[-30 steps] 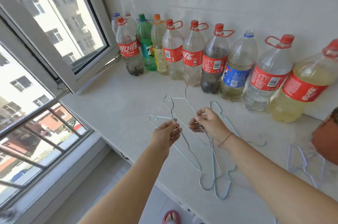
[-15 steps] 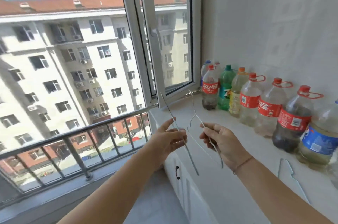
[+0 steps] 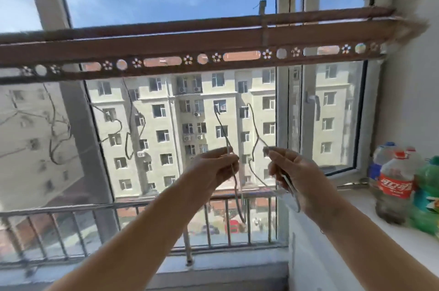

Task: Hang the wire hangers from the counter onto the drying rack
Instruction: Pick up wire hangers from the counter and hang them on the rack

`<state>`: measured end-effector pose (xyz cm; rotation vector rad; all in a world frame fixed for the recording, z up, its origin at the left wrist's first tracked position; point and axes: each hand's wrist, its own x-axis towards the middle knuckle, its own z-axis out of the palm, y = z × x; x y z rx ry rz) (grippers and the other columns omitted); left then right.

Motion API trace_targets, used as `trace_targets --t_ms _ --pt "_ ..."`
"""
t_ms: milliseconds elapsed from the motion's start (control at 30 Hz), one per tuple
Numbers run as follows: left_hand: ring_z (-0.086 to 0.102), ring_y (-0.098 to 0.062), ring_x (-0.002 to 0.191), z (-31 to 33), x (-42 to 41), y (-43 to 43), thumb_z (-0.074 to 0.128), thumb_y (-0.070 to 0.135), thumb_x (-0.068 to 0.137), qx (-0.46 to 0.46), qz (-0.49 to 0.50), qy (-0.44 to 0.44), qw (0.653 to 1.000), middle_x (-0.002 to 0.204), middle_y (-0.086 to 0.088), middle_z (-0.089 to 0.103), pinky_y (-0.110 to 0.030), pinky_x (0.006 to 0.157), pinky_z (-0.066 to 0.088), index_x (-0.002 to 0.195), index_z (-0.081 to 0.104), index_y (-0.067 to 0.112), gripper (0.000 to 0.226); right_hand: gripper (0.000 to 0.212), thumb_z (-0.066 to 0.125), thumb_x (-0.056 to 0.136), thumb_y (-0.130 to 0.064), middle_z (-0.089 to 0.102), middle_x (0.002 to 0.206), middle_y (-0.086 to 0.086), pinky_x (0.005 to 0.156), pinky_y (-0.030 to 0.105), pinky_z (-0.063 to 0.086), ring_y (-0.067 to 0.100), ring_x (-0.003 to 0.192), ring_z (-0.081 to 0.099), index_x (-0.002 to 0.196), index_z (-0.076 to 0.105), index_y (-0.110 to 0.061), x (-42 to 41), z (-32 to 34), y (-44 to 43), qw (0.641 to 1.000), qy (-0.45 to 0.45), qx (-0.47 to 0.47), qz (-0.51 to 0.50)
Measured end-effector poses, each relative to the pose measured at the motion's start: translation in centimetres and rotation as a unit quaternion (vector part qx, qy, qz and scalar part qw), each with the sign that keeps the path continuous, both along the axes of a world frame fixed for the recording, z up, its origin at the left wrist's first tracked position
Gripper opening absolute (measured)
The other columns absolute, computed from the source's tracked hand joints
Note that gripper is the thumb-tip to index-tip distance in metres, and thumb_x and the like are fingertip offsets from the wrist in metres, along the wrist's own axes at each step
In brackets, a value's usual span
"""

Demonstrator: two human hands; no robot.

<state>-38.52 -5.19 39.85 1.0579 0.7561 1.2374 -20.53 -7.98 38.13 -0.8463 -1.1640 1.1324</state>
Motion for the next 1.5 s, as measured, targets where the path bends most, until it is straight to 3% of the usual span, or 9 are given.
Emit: trace_targets --t_ms 300,633,933,1167,1367,1500 --pt "0.060 -0.019 0.067 7.3 -7.2 3.3 0.063 -0.009 0.078 0.052 0.092 -0.013 0.994 0.077 -0.014 0.063 -0.020 0.059 0.057 0.090 0.067 -0.003 0.014 0.021 0.061 0.087 -0.016 0.059 0.057 -0.001 0.055 0.021 0.036 0.010 0.054 0.043 0.106 0.065 -0.007 -8.3 6.3 5.8 0.994 -0.016 0.106 0.003" --pt "0.065 -0.017 0.063 8.3 -10.6 6.4 0.063 -0.008 0.077 0.067 0.074 -0.030 0.995 0.080 -0.015 0.068 -0.020 0.056 0.056 0.102 0.066 -0.002 0.026 0.020 0.060 0.088 -0.015 0.060 0.059 0.001 0.047 0.013 0.035 0.004 0.047 0.043 0.107 0.065 -0.013 -11.2 7.9 9.6 0.988 -0.033 0.151 -0.024" --pt "0.063 -0.020 0.069 9.2 -12.1 8.8 0.063 -0.008 0.079 0.074 0.088 -0.028 0.993 0.083 -0.016 0.065 -0.021 0.056 0.056 0.109 0.063 -0.004 0.030 0.023 0.061 0.087 -0.016 0.058 0.058 -0.001 0.046 0.015 0.034 0.007 0.049 0.039 0.108 0.065 -0.006 -11.6 7.5 11.6 0.993 -0.033 0.111 -0.032" --pt "0.062 -0.021 0.066 8.3 -12.5 10.0 0.060 -0.007 0.082 0.042 0.095 -0.023 0.994 0.078 -0.017 0.064 -0.021 0.051 0.055 0.086 0.067 -0.002 0.009 0.021 0.061 0.087 -0.014 0.058 0.058 -0.001 0.050 0.017 0.036 0.008 0.052 0.042 0.106 0.064 -0.006 -11.5 6.8 11.7 0.996 -0.017 0.091 -0.014" --pt "0.063 -0.019 0.066 7.5 -12.6 9.7 0.061 -0.005 0.083 0.031 0.095 -0.035 0.994 0.075 -0.014 0.066 -0.022 0.057 0.058 0.088 0.067 -0.001 0.009 0.025 0.061 0.087 -0.017 0.060 0.061 -0.001 0.058 0.022 0.035 0.010 0.057 0.043 0.109 0.063 -0.005 -11.4 6.6 11.0 0.996 -0.008 0.085 -0.002" --pt "0.060 -0.015 0.068 6.4 -13.3 9.3 0.063 0.006 0.085 0.043 0.136 0.001 0.990 0.072 -0.007 0.065 -0.021 0.059 0.055 0.084 0.067 0.005 0.004 0.029 0.055 0.090 -0.025 0.062 0.072 0.000 0.062 0.022 0.038 0.009 0.062 0.047 0.109 0.061 -0.005 -10.9 6.1 10.4 0.998 -0.021 0.066 0.008"
